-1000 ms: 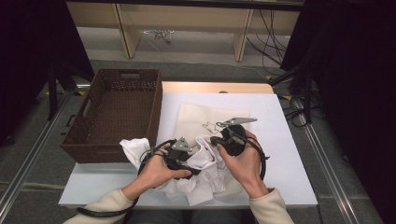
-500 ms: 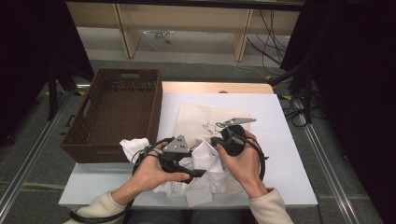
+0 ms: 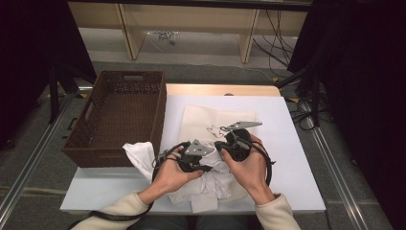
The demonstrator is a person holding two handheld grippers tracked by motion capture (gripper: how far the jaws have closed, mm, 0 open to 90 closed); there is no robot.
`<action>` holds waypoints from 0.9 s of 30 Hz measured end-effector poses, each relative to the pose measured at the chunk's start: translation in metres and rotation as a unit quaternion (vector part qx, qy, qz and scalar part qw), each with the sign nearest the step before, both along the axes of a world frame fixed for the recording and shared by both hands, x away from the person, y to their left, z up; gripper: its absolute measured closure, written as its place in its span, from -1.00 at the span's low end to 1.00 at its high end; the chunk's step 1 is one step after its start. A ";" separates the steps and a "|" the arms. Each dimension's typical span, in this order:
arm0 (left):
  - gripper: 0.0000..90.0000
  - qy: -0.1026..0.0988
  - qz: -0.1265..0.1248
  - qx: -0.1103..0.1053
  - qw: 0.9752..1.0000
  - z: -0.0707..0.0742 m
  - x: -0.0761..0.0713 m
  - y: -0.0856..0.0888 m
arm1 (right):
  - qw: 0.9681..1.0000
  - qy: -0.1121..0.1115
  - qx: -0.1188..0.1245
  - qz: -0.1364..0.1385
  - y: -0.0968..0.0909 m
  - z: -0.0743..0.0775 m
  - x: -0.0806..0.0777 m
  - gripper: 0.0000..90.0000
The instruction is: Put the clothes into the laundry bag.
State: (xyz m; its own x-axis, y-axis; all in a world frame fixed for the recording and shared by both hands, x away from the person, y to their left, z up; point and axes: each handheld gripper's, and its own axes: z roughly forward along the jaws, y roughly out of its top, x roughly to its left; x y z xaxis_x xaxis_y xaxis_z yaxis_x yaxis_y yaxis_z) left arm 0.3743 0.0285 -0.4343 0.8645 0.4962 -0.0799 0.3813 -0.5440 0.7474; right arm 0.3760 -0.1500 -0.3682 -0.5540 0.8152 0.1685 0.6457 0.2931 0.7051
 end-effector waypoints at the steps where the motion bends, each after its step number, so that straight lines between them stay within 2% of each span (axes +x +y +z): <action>1: 0.83 -0.002 0.002 0.010 1.000 -0.001 0.003 0.000 | 1.000 -0.003 0.001 -0.001 0.000 0.002 -0.001 1.00; 3: 0.83 0.010 0.017 0.013 1.000 -0.007 0.008 -0.001 | 1.000 -0.005 0.009 0.007 0.000 0.004 -0.002 1.00; 4: 0.83 0.011 0.016 0.020 1.000 -0.008 0.010 -0.001 | 1.000 -0.006 0.013 0.002 0.001 0.005 -0.004 1.00; 5: 0.83 0.012 0.020 0.025 0.999 -0.010 0.013 -0.002 | 0.999 -0.026 0.010 0.019 -0.002 0.005 -0.002 1.00; 6: 0.83 0.014 0.027 0.030 0.999 -0.010 0.014 -0.002 | 1.000 -0.014 0.017 0.007 0.000 0.008 -0.004 1.00; 8: 0.82 0.006 0.046 0.044 0.998 -0.012 0.019 -0.002 | 0.999 -0.029 0.016 0.017 -0.002 0.010 -0.005 1.00; 10: 0.79 0.013 0.051 0.032 0.998 -0.013 0.021 0.000 | 0.999 -0.022 0.025 0.008 0.001 0.013 -0.009 1.00; 11: 0.75 0.003 0.051 0.025 0.998 -0.010 0.017 0.000 | 0.999 -0.045 0.007 0.013 0.000 0.012 -0.008 1.00; 12: 0.67 -0.001 0.049 0.024 0.999 -0.008 0.015 0.000 | 0.999 -0.039 0.004 0.011 0.000 0.012 -0.008 1.00; 13: 0.58 -0.007 0.047 0.014 0.999 -0.005 0.011 0.001 | 0.999 -0.031 0.015 0.007 0.000 0.010 -0.007 1.00; 14: 0.43 -0.011 0.044 0.013 0.999 -0.003 0.009 0.003 | 1.000 -0.021 0.008 0.004 -0.001 0.008 -0.005 1.00; 16: 0.17 -0.031 0.041 -0.008 0.999 0.005 0.003 0.010 | 1.000 -0.016 0.007 -0.001 -0.002 0.005 -0.002 1.00; 17: 0.06 -0.033 0.038 -0.014 0.999 0.008 0.001 0.013 | 1.000 -0.012 0.007 0.000 -0.003 0.004 -0.002 1.00; 20: -0.15 -0.043 0.032 -0.035 0.998 0.021 -0.009 0.027 | 1.000 -0.007 0.014 -0.002 -0.002 0.003 -0.001 1.00; 21: -0.20 -0.045 0.031 -0.044 0.998 0.025 -0.012 0.031 | 1.000 -0.009 0.006 0.001 -0.002 0.003 0.000 1.00; 22: -0.23 -0.041 0.028 -0.065 0.997 0.030 -0.016 0.036 | 1.000 -0.008 0.007 -0.006 -0.001 0.003 -0.001 1.00; 24: -0.31 -0.042 0.024 -0.070 0.996 0.036 -0.022 0.044 | 1.000 -0.014 0.000 0.003 -0.002 0.001 0.001 1.00; 26: -0.37 -0.040 0.005 -0.055 0.998 0.038 -0.029 0.051 | 1.000 -0.007 0.005 -0.002 -0.001 0.001 0.000 1.00; 27: -0.39 -0.040 0.008 -0.047 0.998 0.036 -0.034 0.052 | 1.000 -0.009 0.004 0.004 -0.001 0.001 0.000 1.00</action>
